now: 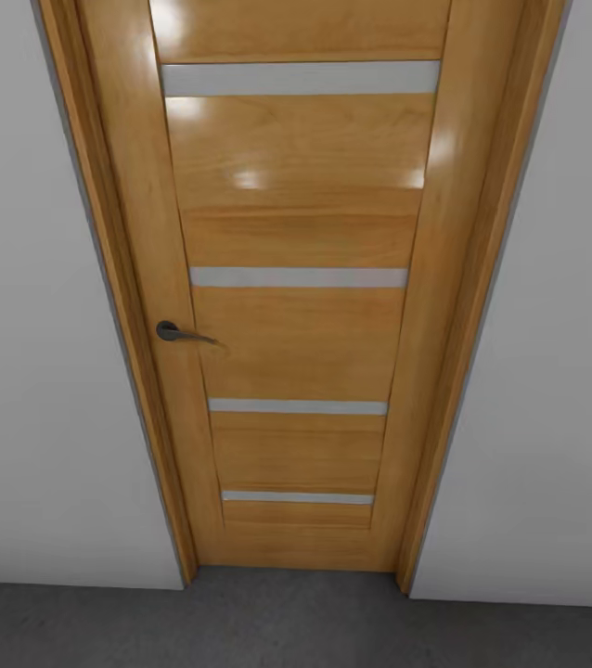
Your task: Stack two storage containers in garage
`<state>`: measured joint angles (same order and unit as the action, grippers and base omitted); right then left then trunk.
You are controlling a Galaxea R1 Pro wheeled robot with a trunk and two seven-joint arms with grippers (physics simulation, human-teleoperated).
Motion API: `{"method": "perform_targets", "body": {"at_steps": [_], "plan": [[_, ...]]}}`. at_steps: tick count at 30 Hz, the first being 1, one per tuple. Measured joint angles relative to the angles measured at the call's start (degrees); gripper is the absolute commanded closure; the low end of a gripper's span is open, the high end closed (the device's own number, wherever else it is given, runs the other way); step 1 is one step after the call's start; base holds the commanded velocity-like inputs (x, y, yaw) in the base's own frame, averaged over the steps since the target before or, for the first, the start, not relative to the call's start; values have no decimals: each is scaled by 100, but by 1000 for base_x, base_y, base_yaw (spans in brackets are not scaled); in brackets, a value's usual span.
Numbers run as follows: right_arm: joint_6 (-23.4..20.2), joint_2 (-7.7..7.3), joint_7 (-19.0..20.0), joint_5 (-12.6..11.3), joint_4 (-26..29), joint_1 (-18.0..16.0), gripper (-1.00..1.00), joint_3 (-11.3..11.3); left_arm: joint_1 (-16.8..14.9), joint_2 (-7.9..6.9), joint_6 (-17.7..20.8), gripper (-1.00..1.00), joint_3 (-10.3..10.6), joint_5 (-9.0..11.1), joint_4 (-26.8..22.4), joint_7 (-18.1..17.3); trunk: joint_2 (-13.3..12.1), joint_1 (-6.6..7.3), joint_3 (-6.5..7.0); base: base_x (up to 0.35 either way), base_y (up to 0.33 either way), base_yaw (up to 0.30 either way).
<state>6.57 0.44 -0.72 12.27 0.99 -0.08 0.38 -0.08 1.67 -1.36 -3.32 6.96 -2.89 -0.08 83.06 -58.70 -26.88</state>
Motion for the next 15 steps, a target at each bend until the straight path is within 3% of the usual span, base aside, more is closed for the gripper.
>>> {"method": "perform_targets", "body": {"at_steps": [15], "plan": [[-9,0,0,15,-4,0,-100,21,0,-2,-1,-100,0,-1,0,0,0,0,0,298,-6,0]]}}
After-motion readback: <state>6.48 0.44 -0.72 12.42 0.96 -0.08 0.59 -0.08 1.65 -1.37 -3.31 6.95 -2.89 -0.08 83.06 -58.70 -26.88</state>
